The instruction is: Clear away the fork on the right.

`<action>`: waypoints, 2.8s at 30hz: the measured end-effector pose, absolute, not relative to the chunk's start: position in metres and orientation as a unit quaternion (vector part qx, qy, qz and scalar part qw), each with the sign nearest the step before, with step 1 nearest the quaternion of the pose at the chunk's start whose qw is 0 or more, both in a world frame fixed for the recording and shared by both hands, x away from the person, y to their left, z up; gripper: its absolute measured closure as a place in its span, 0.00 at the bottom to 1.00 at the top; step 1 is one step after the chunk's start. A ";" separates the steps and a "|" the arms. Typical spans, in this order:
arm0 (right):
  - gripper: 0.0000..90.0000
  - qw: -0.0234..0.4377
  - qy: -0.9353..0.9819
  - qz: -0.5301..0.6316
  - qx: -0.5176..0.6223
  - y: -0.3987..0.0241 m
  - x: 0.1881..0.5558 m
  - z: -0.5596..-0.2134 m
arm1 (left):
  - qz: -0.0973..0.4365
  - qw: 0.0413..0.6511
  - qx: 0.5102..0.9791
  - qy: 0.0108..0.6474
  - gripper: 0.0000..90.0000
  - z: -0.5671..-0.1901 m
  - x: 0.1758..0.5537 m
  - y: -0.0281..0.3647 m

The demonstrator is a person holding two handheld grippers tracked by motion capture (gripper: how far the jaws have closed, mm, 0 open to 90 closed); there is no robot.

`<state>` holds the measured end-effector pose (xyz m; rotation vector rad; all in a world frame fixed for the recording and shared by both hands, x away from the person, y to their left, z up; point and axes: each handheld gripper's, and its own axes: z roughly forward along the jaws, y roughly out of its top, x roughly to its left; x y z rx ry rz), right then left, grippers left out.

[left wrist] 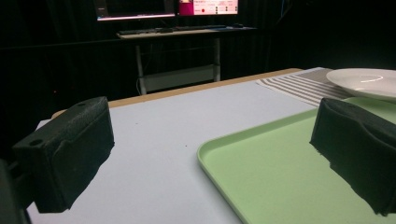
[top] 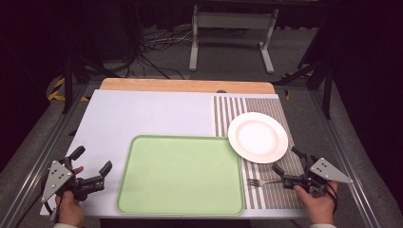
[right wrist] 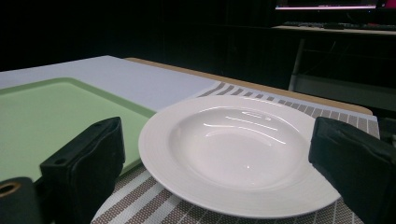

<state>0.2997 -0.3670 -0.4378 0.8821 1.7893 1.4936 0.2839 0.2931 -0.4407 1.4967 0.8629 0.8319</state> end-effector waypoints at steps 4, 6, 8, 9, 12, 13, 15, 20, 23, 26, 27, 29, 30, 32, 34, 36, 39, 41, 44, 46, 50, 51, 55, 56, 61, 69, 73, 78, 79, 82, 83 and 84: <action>0.05 0.320 0.680 0.568 0.334 -0.367 0.300 -0.437 | 0.356 0.572 0.638 0.372 0.00 -0.441 0.282 0.295; 0.05 0.319 0.680 0.569 0.334 -0.366 0.300 -0.437 | 0.357 0.572 0.637 0.373 0.00 -0.440 0.282 0.295; 0.05 0.317 0.681 0.570 0.333 -0.366 0.301 -0.437 | 0.357 0.573 0.636 0.373 0.00 -0.440 0.282 0.295; 0.04 0.315 0.681 0.572 0.332 -0.366 0.301 -0.438 | 0.357 0.574 0.636 0.372 0.00 -0.440 0.283 0.294; 0.04 0.312 0.684 0.571 0.329 -0.365 0.301 -0.438 | 0.356 0.572 0.639 0.371 0.00 -0.441 0.283 0.294; 0.04 0.310 0.684 0.573 0.328 -0.365 0.301 -0.438 | 0.356 0.572 0.638 0.372 0.00 -0.441 0.283 0.293; 0.04 0.309 0.684 0.574 0.327 -0.366 0.301 -0.438 | 0.357 0.571 0.640 0.371 0.00 -0.440 0.283 0.293; 0.02 0.294 0.692 0.575 0.322 -0.364 0.303 -0.435 | 0.356 0.571 0.639 0.371 0.00 -0.440 0.282 0.294; 0.02 0.284 0.692 0.584 0.315 -0.358 0.305 -0.428 | 0.355 0.573 0.639 0.372 0.00 -0.441 0.283 0.294; 0.02 0.277 0.691 0.592 0.309 -0.352 0.308 -0.420 | 0.354 0.573 0.639 0.372 0.00 -0.441 0.283 0.294; 0.02 0.276 0.693 0.591 0.306 -0.350 0.309 -0.418 | 0.355 0.572 0.639 0.372 0.00 -0.441 0.283 0.294; 0.02 0.269 0.697 0.593 0.301 -0.348 0.311 -0.416 | 0.353 0.571 0.641 0.372 0.00 -0.441 0.282 0.294; 0.02 0.264 0.702 0.590 0.299 -0.347 0.312 -0.414 | 0.353 0.571 0.641 0.372 0.00 -0.441 0.282 0.294; 0.02 0.246 0.712 0.583 0.304 -0.345 0.315 -0.413 | 0.354 0.570 0.641 0.373 0.00 -0.441 0.282 0.294; 0.02 0.220 0.719 0.575 0.322 -0.343 0.319 -0.411 | 0.356 0.568 0.640 0.375 0.00 -0.442 0.282 0.293; 0.02 0.210 0.728 0.566 0.324 -0.342 0.320 -0.410 | 0.357 0.568 0.642 0.372 0.00 -0.442 0.282 0.293; 0.02 0.207 0.742 0.553 0.317 -0.341 0.322 -0.408 | 0.358 0.568 0.642 0.371 0.00 -0.441 0.282 0.293; 0.02 0.203 0.763 0.528 0.311 -0.340 0.324 -0.405 | 0.357 0.568 0.642 0.372 0.00 -0.441 0.282 0.293; 0.04 0.182 0.777 0.512 0.319 -0.340 0.325 -0.403 | 0.356 0.569 0.641 0.373 0.00 -0.441 0.282 0.294; 0.05 0.172 0.790 0.495 0.318 -0.339 0.326 -0.400 | 0.356 0.569 0.640 0.373 0.00 -0.441 0.282 0.294; 0.05 0.169 0.819 0.457 0.305 -0.337 0.328 -0.394 | 0.356 0.568 0.642 0.373 0.00 -0.441 0.282 0.294; 0.05 0.169 0.819 0.457 0.305 -0.337 0.328 -0.394 | 0.356 0.567 0.642 0.373 0.00 -0.441 0.282 0.293; 0.05 0.169 0.845 0.419 0.288 -0.333 0.330 -0.386 | 0.356 0.567 0.643 0.372 0.00 -0.441 0.282 0.293; 0.05 0.168 0.848 0.414 0.285 -0.333 0.331 -0.385 | 0.356 0.566 0.643 0.373 0.00 -0.441 0.282 0.293; 0.05 0.165 0.875 0.370 0.267 -0.328 0.334 -0.378 | 0.355 0.567 0.643 0.373 0.00 -0.441 0.282 0.293; 0.06 0.150 0.901 0.319 0.252 -0.322 0.339 -0.375 | 0.354 0.567 0.643 0.374 0.00 -0.442 0.282 0.294; 0.06 0.149 0.909 0.303 0.243 -0.320 0.341 -0.372 | 0.353 0.567 0.644 0.373 0.00 -0.442 0.282 0.293; 0.06 0.145 0.922 0.276 0.231 -0.316 0.344 -0.369 | 0.351 0.569 0.643 0.375 0.00 -0.442 0.283 0.293; 0.06 0.144 0.924 0.271 0.229 -0.315 0.344 -0.369 | 0.350 0.569 0.643 0.375 0.00 -0.442 0.283 0.293; 0.08 0.139 0.929 0.260 0.222 -0.312 0.345 -0.369 | 0.349 0.569 0.643 0.374 0.00 -0.442 0.283 0.293; 0.08 0.137 0.931 0.257 0.219 -0.312 0.345 -0.368 | 0.349 0.569 0.644 0.374 0.00 -0.443 0.283 0.293; 0.08 0.134 0.933 0.253 0.217 -0.311 0.345 -0.369 | 0.349 0.569 0.644 0.374 0.00 -0.443 0.283 0.293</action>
